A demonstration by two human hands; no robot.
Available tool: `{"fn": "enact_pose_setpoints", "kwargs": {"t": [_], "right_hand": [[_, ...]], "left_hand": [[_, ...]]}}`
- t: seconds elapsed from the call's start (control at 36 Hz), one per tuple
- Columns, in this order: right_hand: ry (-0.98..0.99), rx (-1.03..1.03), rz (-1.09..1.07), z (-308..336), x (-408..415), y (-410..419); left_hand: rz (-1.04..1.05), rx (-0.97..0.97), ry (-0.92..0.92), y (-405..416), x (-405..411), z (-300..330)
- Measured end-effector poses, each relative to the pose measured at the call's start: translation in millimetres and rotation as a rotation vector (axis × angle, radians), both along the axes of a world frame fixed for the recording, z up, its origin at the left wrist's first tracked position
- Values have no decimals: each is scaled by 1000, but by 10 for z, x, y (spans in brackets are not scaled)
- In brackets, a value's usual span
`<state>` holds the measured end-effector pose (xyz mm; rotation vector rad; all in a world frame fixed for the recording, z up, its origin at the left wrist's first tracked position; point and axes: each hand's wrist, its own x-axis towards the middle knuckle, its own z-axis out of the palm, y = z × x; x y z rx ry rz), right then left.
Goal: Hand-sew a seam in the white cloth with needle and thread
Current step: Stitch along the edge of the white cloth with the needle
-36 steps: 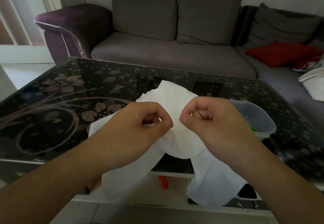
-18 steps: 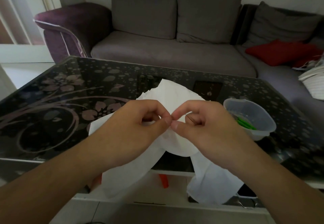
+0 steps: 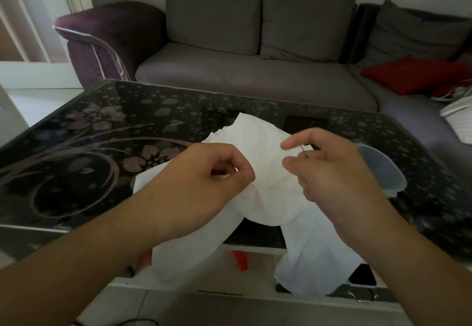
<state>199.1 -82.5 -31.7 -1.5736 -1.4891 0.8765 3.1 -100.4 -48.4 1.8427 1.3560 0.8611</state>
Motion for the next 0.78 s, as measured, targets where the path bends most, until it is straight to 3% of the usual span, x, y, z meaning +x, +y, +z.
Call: {"fn": "enact_pose_setpoints", "kwargs": {"t": [0.17, 0.31, 0.78], "right_hand": [[-145, 69, 358, 9, -47, -127], [-269, 149, 299, -27, -76, -97], [-36, 54, 93, 51, 27, -41]], "left_hand": [[-3, 4, 7, -11, -8, -9], [12, 9, 14, -8, -16, -5], [19, 18, 18, -5, -13, -1]]}}
